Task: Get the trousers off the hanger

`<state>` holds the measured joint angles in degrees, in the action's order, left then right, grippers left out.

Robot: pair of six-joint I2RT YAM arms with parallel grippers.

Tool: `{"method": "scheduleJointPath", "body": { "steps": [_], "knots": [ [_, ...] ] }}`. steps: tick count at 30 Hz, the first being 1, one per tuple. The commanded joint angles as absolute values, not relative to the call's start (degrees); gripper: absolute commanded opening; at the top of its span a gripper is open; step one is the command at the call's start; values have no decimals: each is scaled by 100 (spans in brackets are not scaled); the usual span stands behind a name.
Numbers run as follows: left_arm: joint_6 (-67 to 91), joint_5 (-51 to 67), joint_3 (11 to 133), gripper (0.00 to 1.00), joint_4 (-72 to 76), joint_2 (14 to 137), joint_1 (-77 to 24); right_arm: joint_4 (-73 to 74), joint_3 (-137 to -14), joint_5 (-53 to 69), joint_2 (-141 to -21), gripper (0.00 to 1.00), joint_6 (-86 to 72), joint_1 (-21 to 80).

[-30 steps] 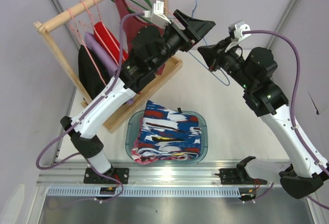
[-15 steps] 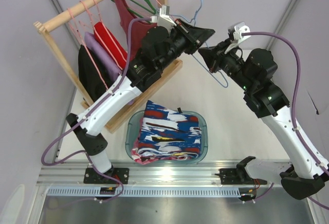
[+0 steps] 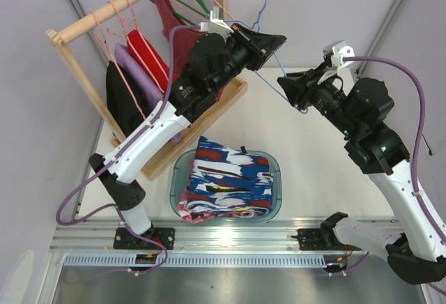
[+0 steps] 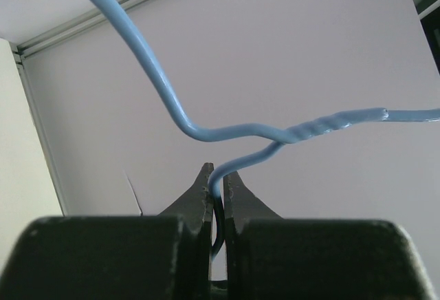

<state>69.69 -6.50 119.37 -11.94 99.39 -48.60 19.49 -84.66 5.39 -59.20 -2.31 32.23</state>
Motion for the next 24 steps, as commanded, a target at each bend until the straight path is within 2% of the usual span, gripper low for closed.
{"method": "scheduleJointPath", "body": {
  "steps": [1, 7, 12, 14, 15, 19, 21, 22, 24],
  "knots": [
    [7119, -747, 12067, 0, -941, 9844, -4808, 2188, -8481, 483, -5871, 32, -132, 3226],
    [7154, -695, 12076, 0, -923, 9879, -4799, 2294, -8429, 536, -5915, 32, -62, 3234],
    [7207, -642, 12067, 0, -975, 9896, -4799, 2259, -8437, 448, -5959, 12, -62, 3226],
    [7259, -650, 12041, 0, -1011, 9896, -4799, 2206, -8429, 405, -5950, 9, -62, 3234],
    [7277, -642, 11998, 0, -993, 9888, -4799, 2180, -8437, 387, -5941, 0, -70, 3243],
    [7313, -572, 11944, 1, -958, 9879, -4799, 2066, -8429, 264, -5898, 0, -44, 3252],
    [7304, -554, 11944, 8, -1028, 9870, -4790, 2039, -8429, 202, -5889, 0, -26, 3252],
    [7217, -554, 11953, 23, -1037, 9853, -4781, 2030, -8437, 167, -5871, 0, -26, 3252],
    [7085, -554, 11962, 45, -1037, 9791, -4781, 2021, -8472, 123, -5854, 0, 131, 3252]
  ]
}}
